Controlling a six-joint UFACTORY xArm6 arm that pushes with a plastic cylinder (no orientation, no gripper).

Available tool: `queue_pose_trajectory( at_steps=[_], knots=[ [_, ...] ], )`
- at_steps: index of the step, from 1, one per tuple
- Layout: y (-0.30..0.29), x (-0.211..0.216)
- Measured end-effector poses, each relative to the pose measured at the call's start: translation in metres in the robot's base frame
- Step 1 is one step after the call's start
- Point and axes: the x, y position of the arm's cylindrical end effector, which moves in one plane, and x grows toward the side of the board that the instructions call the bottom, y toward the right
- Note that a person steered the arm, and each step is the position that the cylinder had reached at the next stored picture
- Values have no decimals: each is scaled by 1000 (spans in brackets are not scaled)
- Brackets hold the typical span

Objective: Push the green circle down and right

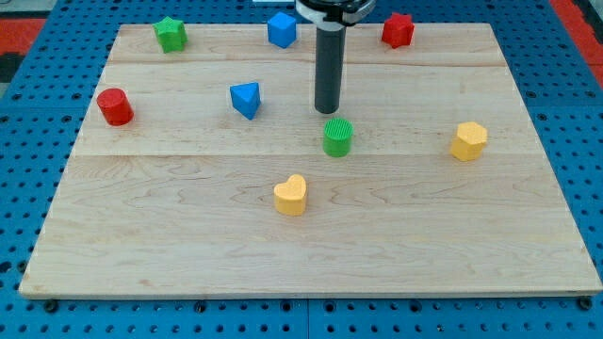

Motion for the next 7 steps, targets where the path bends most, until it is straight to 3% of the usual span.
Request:
queue_pose_trajectory(
  at_steps=[2, 3, 4, 6, 7],
  knots=[
    [54, 89],
    [38, 68],
    [15, 75],
    [57, 137],
    [72, 148]
  ],
)
